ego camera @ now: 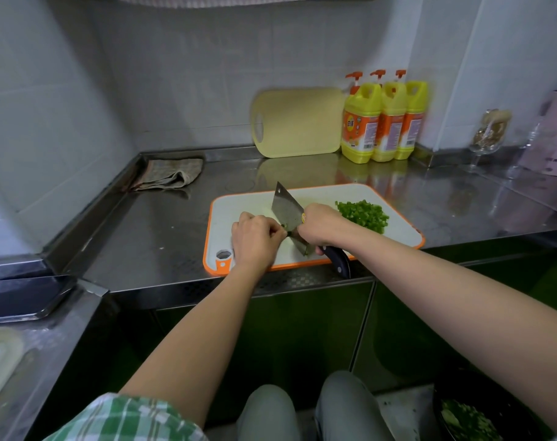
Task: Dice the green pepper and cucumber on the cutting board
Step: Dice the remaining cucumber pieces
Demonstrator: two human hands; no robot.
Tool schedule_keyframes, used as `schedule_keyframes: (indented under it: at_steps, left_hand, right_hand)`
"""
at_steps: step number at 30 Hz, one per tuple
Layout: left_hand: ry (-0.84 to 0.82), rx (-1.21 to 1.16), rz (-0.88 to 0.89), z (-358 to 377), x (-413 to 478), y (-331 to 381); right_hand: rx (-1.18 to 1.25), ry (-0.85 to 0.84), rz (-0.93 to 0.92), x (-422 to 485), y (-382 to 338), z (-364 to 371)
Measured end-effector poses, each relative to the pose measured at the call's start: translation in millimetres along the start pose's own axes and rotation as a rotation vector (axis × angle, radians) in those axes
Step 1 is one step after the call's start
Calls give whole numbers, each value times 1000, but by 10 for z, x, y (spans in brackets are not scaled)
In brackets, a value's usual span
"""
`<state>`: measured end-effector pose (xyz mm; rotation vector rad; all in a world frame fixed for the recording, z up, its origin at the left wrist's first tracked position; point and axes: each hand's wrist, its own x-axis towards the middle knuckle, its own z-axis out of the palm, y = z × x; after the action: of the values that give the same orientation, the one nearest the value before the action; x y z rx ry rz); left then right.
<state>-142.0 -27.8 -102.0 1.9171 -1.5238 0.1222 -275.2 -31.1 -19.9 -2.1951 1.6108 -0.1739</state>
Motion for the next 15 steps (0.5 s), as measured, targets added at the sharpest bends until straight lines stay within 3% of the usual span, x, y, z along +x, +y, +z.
schedule_keyframes:
  at_steps: [5, 15]
  left_hand:
    - [3, -11, -18, -8, -3, -4]
    - [-8, 12, -16, -36, -11, 28]
  right_hand:
    - [83, 70, -15, 10, 41, -22]
    - [4, -26, -41, -47, 7, -76]
